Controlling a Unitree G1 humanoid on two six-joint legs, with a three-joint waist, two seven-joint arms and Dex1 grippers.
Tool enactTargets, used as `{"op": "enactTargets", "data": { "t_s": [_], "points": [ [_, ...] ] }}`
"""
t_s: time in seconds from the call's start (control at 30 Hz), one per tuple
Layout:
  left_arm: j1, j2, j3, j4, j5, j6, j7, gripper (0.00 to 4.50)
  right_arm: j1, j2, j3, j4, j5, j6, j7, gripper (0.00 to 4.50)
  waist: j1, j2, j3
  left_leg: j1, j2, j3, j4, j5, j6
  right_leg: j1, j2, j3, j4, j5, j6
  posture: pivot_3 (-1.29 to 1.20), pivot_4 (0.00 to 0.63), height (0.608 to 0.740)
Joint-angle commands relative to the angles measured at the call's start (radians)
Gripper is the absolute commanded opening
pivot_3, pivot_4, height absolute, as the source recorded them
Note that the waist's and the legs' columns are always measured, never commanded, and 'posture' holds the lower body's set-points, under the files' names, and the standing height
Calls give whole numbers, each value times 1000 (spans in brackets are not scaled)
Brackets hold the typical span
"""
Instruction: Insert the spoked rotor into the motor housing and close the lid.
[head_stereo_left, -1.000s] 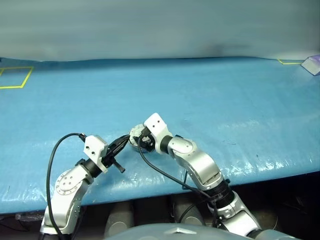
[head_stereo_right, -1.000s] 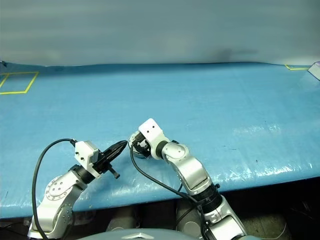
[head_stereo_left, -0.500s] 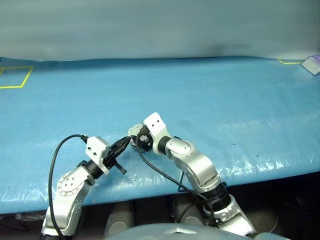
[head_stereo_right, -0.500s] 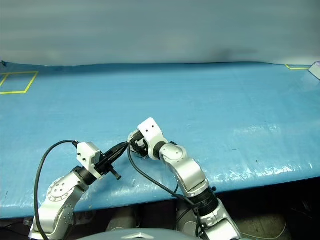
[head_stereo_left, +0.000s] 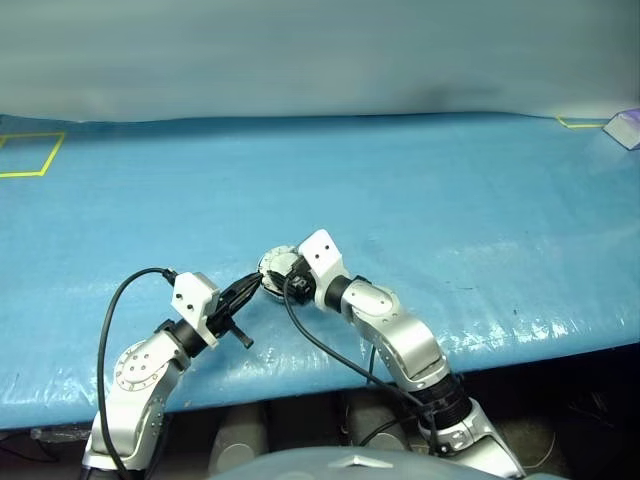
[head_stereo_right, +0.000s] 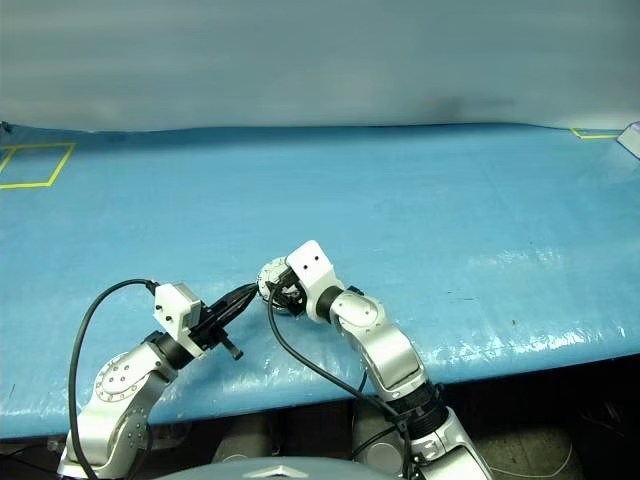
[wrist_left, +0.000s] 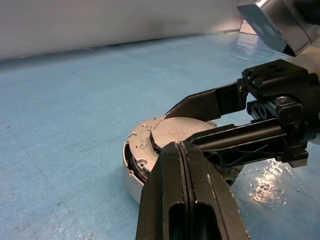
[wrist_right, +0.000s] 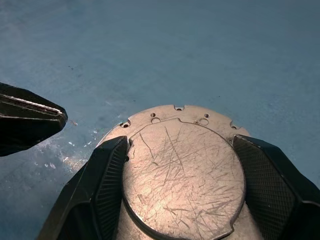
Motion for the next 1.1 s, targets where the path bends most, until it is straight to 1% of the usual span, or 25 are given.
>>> {"op": "enactTargets", "data": {
  "t_s": [0.03,0.2,0.43,0.63,0.87,1.1],
  "points": [
    [-3,6,5,-6,-13,-11,-5,0,-21,47,-18,-31,27,52,-20,3043,0,0,0,0,0,0,0,0,0,0,0,0,0,0,0,0,150,740],
    [-3,3,2,-1,-11,-14,-7,0,-35,65,-14,-27,8,108,-43,3043,-1,0,0,1,0,0,1,0,0,0,0,0,0,0,0,0,150,740],
    [0,0,-1,5,-7,-18,-5,0,-24,49,32,10,-47,96,-74,3043,-2,0,0,1,0,0,0,0,0,0,0,0,0,0,0,0,150,740],
    [0,-2,-4,14,-6,-24,-6,0,-25,66,32,32,-73,93,-113,3043,-2,0,0,2,1,0,1,0,0,0,0,0,0,0,0,0,150,740],
    [0,-2,-7,23,-6,-32,-10,0,-36,92,20,7,-66,107,-124,3043,-2,0,0,2,1,0,1,0,0,0,0,0,0,0,0,0,150,740],
    [0,-4,-8,30,-7,-39,-13,0,-14,79,43,62,-91,78,-135,3043,-2,0,0,2,1,0,0,0,0,0,0,0,0,0,0,0,150,740]
  ]
}}
